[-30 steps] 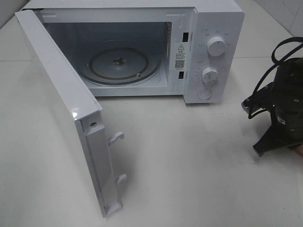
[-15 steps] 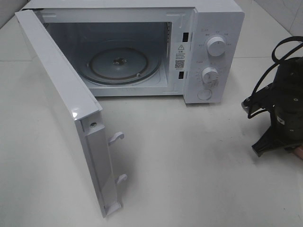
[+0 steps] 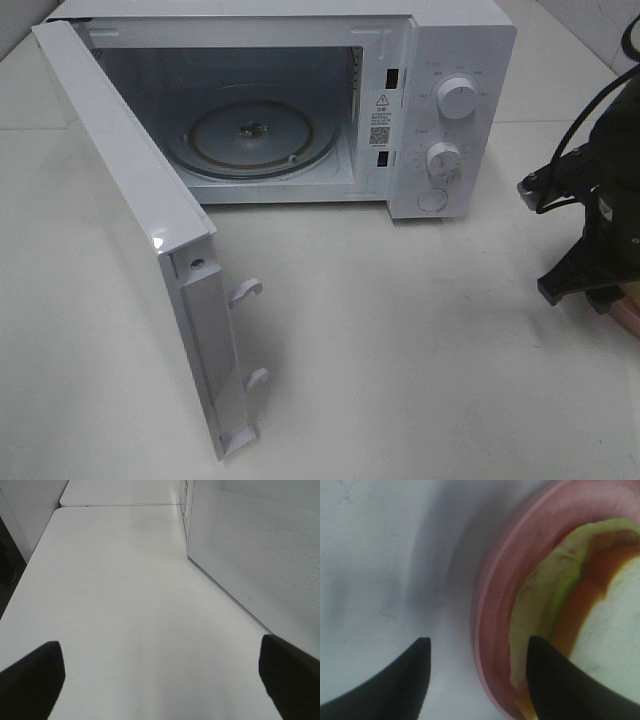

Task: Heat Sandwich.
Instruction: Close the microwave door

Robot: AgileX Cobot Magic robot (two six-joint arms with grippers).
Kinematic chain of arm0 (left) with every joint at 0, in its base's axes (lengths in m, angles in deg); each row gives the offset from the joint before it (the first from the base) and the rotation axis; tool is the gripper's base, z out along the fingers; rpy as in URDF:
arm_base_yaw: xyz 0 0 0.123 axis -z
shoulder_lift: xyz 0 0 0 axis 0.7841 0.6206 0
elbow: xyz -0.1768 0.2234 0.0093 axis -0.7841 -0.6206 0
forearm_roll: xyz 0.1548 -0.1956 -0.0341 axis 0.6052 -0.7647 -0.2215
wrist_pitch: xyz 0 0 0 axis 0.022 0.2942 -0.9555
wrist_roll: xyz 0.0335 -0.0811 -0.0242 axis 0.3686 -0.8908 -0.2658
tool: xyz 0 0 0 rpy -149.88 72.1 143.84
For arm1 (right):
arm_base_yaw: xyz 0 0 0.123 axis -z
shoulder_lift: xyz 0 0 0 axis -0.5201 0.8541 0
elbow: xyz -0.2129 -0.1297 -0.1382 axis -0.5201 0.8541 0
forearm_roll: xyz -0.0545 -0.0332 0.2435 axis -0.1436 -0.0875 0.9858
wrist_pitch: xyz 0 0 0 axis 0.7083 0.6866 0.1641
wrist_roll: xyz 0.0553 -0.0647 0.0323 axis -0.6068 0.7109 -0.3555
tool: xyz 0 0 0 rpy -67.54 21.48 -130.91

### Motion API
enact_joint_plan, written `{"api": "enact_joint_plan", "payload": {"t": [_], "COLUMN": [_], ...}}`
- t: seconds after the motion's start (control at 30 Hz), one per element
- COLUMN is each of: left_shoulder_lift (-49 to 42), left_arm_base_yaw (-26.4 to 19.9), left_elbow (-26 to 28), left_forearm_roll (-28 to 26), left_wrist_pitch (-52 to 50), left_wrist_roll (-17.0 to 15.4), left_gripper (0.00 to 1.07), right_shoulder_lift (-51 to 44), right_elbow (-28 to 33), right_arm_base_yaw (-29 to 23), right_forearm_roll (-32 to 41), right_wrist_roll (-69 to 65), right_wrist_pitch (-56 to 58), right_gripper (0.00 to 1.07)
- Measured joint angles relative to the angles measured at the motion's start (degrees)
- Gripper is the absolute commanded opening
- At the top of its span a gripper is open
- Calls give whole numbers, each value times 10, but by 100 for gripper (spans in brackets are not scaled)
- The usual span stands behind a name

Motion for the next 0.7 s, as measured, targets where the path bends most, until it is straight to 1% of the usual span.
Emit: {"api": "enact_joint_plan", "payload": {"t": [0.03,0.07,0.13,0.17,0.2,0.27,0.5,0.7], "left_shoulder_lift": [0,0,0,0,0,0,0,0], "left_arm_base_yaw": [0,0,0,0,0,0,0,0], "left_elbow": [0,0,0,0,0,0,0,0], "left_forearm_roll": [0,0,0,0,0,0,0,0], "left_wrist_pitch": [0,0,0,0,0,0,0,0], "left_wrist_roll": [0,0,0,0,0,0,0,0], "left_gripper": [101,101,101,101,101,101,101,101], "right_shoulder_lift": [-10,-10,-38,-48,-60,-70,-144,-195], "right_elbow": [0,0,0,0,0,0,0,0], "right_arm_base_yaw": [0,0,0,0,0,0,0,0], "right_forearm_roll": [8,8,26,35,41,49,115,144], "right_wrist_roll": [5,5,17,24,29,37,73,80], "right_wrist_pitch": [4,4,18,22,28,34,87,121], "right_gripper": [71,71,79,86,87,88,82,81]}}
